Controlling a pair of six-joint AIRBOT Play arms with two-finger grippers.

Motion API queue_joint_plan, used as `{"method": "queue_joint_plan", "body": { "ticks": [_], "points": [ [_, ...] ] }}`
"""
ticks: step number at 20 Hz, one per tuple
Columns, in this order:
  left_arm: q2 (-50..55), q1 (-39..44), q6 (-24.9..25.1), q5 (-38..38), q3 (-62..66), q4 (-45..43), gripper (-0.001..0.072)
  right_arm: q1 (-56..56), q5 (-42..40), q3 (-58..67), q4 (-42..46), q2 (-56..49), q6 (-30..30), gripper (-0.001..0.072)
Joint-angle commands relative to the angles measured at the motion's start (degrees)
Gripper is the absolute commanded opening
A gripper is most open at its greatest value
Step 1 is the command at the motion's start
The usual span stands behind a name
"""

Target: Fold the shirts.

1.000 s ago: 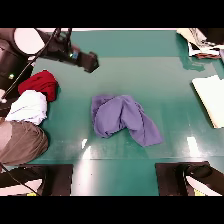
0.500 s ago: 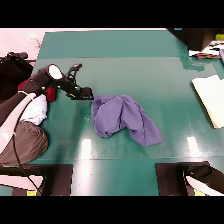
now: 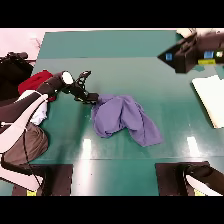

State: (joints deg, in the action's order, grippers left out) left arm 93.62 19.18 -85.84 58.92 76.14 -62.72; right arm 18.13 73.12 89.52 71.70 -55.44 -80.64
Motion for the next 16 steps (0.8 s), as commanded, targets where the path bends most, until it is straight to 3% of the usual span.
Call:
{"method": "queue_joint_plan", "body": {
  "ticks": [1, 2, 4, 6, 9, 15, 16],
  "points": [
    [0.24, 0.07, 0.92, 2.36, 5.25, -1.7, 0.002, -8.41, 4.87, -12.24, -0.07, 4.0, -2.93, 0.0289],
    [0.22, 0.07, 0.98, 3.28, 7.41, -2.62, 0.0021, -12.39, 8.15, -17.31, 0.02, 4.63, -2.91, 0.031],
    [0.22, 0.07, 1.33, 4.55, 11.3, -3.63, 0.002, -19.8, 11.06, -29.35, 0.02, 5.33, -2.86, 0.0535],
    [0.24, 0.07, 1.46, 4.59, 13.75, -3.58, 0.002, -24.52, 6.62, -42.25, -1.44, 4.98, -1.6, 0.0542],
    [0.24, 0.07, 1.44, 4.59, 14.43, -3.5, 0.0021, -25.18, -4.0, -55.23, -13.38, 2.1, 5.9, 0.053],
    [0.24, 0.07, 1.25, 4.7, 14.43, -3.45, 0.0021, -10.01, -16.74, -58.36, -16.79, -10.36, 7.82, 0.0518],
    [0.24, 0.07, 1.25, 4.9, 14.43, -3.45, 0.0021, -7.89, -19.21, -58.25, -16.74, -11.78, 7.52, 0.0462]
  ]
}}
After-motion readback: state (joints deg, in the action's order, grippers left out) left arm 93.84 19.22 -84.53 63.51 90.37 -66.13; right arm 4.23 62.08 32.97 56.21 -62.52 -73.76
